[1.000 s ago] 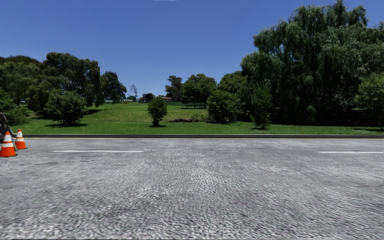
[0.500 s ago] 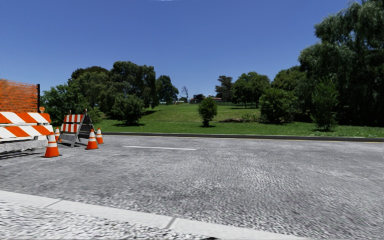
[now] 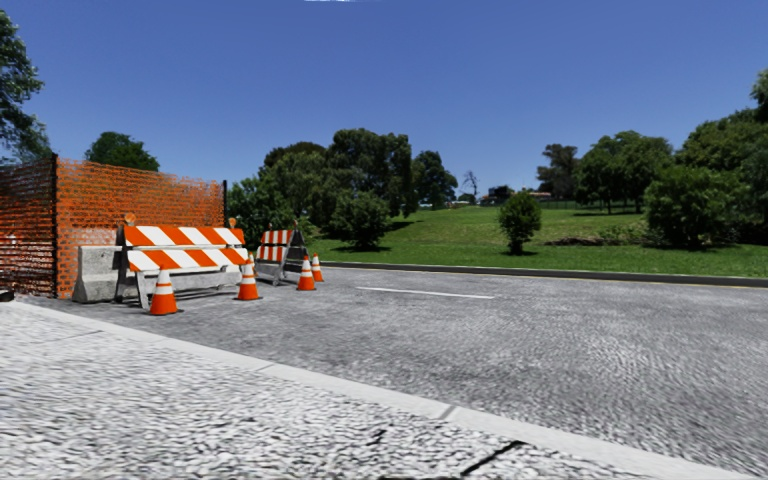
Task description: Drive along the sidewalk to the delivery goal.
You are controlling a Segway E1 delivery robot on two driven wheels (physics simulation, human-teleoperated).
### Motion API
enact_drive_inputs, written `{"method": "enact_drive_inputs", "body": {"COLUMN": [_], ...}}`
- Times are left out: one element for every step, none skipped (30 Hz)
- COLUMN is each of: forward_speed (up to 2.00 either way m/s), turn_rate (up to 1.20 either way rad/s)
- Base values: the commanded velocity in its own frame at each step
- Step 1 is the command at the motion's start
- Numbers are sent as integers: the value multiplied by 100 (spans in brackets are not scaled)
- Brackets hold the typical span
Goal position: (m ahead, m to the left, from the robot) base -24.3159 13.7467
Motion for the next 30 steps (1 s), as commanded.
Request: {"method": "enact_drive_inputs", "body": {"forward_speed": [-63, -63, -63, -63, -64, -64, -64, -64, -64, -64, -64, -64, -64, -64, -64, -64, -64, -64, -64, -64, -64, -64, -64, -64, -64, -64, -64, -64, -64, -64], "turn_rate": [65, 65, 65, 65, 65, 65, 65, 65, 65, 65, 65, 65, 65, 65, 65, 65, 65, 65, 65, 65, 65, 65, 65, 65, 65, 65, 65, 65, 65, 65]}}
